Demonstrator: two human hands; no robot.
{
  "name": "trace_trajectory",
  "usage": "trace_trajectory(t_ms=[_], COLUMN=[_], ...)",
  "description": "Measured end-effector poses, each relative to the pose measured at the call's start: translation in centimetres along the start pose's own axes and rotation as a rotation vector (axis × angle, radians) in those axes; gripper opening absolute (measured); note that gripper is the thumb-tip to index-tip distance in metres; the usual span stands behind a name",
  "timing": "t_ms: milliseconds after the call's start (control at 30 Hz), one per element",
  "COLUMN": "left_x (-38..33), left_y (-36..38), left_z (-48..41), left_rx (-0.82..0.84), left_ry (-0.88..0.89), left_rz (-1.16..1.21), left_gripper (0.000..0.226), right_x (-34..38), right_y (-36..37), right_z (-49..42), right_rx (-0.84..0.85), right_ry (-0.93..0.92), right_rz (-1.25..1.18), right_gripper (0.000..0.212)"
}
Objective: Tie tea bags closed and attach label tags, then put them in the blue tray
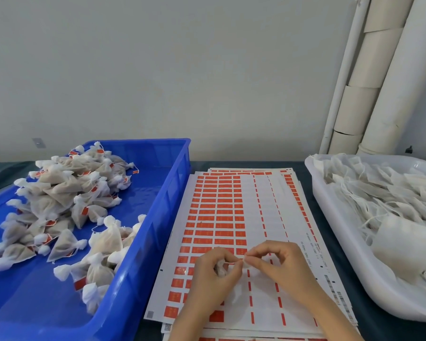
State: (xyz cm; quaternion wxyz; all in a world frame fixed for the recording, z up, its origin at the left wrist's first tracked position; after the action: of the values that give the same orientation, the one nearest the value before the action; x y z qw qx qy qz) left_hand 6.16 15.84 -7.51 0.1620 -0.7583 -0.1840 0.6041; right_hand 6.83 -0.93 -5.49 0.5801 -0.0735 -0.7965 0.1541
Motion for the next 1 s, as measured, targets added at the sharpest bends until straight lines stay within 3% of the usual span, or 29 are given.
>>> trace_trajectory(t_ms=[167,233,333,400,467,633,1000], left_x=[-0.1,-0.3,-0.5,-0.7,-0.7,-0.7,-0.7], left_y=[-0.1,-0.3,-0.5,-0.6,-0.6,-0.8,-1.0], left_z=[0.0,0.0,0.1,0.1,0.1,0.3,0.1], left_rx=[-0.044,-0.054,-0.060,-0.046,-0.042,-0.043,-0.028], left_ry=[-0.034,-0.020,0.022,0.033,0.024,0.011,-0.065], left_rz=[0.038,0.068,0.091,0.114,0.142,0.172,0.231], left_gripper=[0.015,0.012,0.010,0.010,0.012,0.014,0.013], right_x=[0.3,0.1,-0.1,-0.4,-0.5,-0.2,-0.4], right_y=[0.5,0.7,0.8,1.1,1.4,1.1,1.1], right_z=[0.3,0.3,0.2,-0.1,-0.1,0.3,0.1], right_rx=[-0.073,-0.084,-0.099,-0.010,0.065,-0.038,0.018], right_ry=[-0.399,-0.463,-0.185,0.021,0.087,-0.027,-0.048], right_rz=[0.196,0.226,0.072,-0.079,-0.178,-0.033,-0.121], right_gripper=[0.016,0.017,0.017,0.025,0.031,0.014,0.024])
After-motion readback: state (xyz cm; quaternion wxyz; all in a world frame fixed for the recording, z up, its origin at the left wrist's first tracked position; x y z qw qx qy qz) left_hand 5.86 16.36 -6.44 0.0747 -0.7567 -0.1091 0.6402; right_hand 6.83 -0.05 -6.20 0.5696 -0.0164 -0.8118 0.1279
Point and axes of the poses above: each hand's wrist, its own z-axis away from the middle knuckle, its own y-axis out of the palm, x = y × z, the point moved 2 cm from there along -z, towards the middle knuckle, and after that the axes turned 5 degrees about -z, right-handed, at the moved point
